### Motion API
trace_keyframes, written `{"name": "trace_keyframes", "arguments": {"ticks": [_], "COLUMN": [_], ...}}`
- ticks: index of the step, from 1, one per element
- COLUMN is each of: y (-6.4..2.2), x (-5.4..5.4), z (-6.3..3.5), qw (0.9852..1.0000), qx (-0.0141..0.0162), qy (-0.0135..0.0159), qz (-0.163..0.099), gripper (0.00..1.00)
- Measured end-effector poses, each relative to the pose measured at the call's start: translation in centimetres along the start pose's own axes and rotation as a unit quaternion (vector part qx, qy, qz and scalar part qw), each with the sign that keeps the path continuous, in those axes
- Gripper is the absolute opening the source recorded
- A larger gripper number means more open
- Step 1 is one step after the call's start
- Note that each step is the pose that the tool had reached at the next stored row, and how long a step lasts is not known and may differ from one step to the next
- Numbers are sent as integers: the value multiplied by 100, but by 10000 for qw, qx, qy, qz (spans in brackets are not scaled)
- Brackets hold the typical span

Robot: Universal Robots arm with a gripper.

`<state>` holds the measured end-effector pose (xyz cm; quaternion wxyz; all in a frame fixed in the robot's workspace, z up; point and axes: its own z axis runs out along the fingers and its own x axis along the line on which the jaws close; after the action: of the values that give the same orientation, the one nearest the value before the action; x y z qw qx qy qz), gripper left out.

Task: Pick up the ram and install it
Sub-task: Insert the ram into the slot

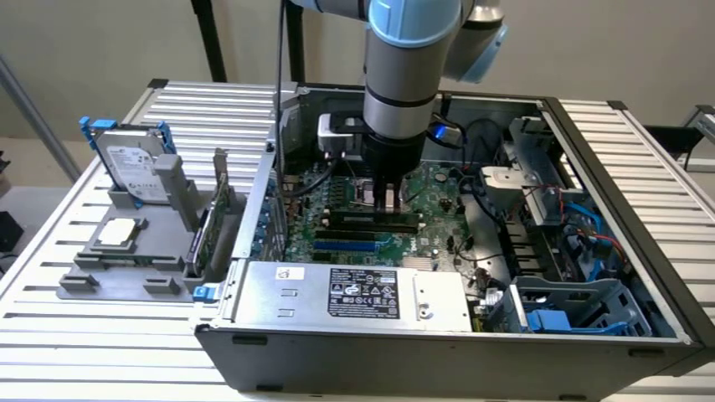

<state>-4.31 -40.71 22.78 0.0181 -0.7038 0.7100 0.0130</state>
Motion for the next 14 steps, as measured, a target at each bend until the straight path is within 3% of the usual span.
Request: {"name": "trace_keyframes", "arguments": {"ticks": [14], "y": [1], "x": [-14], "z": [39], "qw": [10000], "qx": [0], "qy": [-1], "qz": [0], "gripper": [14]}}
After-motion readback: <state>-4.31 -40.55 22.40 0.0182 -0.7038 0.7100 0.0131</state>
